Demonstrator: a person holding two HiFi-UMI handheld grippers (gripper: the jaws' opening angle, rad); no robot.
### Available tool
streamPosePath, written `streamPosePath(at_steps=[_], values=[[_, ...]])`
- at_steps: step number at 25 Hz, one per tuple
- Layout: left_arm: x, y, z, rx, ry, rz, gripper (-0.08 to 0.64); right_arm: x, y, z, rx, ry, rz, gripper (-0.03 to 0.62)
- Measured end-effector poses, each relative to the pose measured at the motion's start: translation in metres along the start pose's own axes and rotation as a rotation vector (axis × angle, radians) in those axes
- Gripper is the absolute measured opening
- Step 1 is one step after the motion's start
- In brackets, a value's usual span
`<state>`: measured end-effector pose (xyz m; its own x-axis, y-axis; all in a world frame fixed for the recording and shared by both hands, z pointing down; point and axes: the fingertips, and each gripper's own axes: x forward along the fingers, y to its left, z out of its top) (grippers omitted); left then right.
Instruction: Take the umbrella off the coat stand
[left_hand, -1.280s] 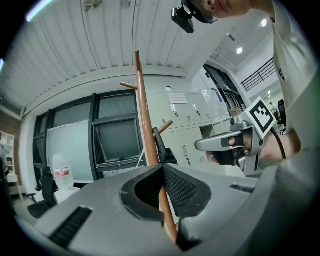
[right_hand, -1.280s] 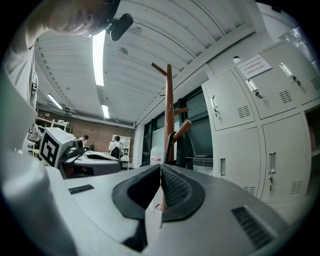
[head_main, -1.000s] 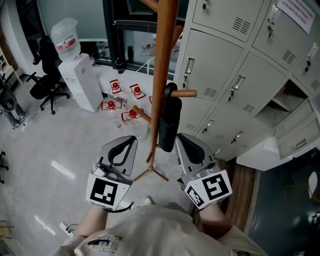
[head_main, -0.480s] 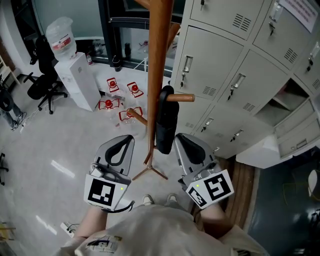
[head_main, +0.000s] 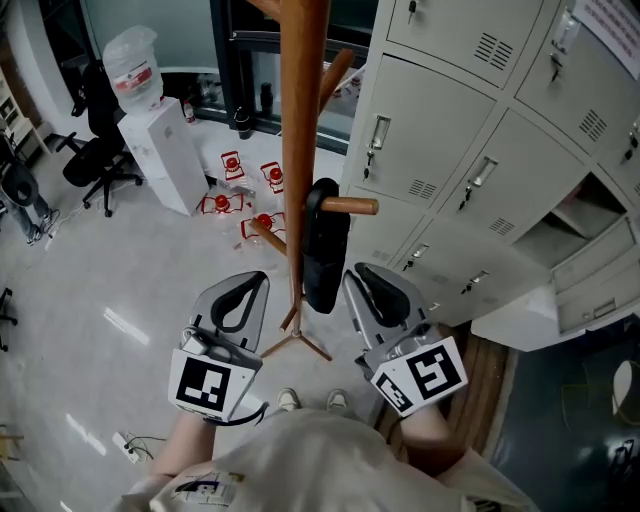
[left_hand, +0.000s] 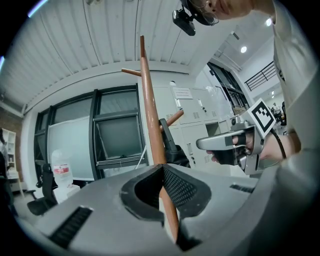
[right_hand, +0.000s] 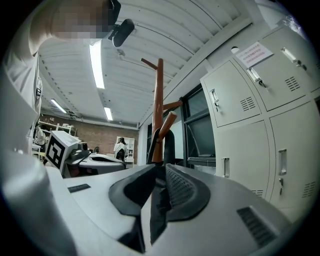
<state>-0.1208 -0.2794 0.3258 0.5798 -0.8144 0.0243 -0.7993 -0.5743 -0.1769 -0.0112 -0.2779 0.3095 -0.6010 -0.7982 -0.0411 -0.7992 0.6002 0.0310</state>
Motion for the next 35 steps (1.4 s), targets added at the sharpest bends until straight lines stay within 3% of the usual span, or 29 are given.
streamPosePath(at_steps=[7, 12, 25, 35], values=[[0.009, -0.001, -0.003, 0.008, 0.018, 0.031, 0.008, 0.005, -0.009, 0.002, -0.001, -0.005, 0.027, 0.180], [0.015, 0.001, 0.001, 0.026, 0.020, 0.048, 0.008, 0.015, -0.016, 0.004, 0.090, -0.029, 0.076, 0.252], [0.028, 0.008, 0.001, 0.086, 0.031, 0.073, 0.008, 0.054, -0.011, -0.032, 0.084, 0.067, 0.150, 0.299], [0.037, 0.014, -0.036, 0.037, 0.129, 0.080, 0.008, 0.073, -0.009, -0.075, 0.092, 0.163, 0.167, 0.299]])
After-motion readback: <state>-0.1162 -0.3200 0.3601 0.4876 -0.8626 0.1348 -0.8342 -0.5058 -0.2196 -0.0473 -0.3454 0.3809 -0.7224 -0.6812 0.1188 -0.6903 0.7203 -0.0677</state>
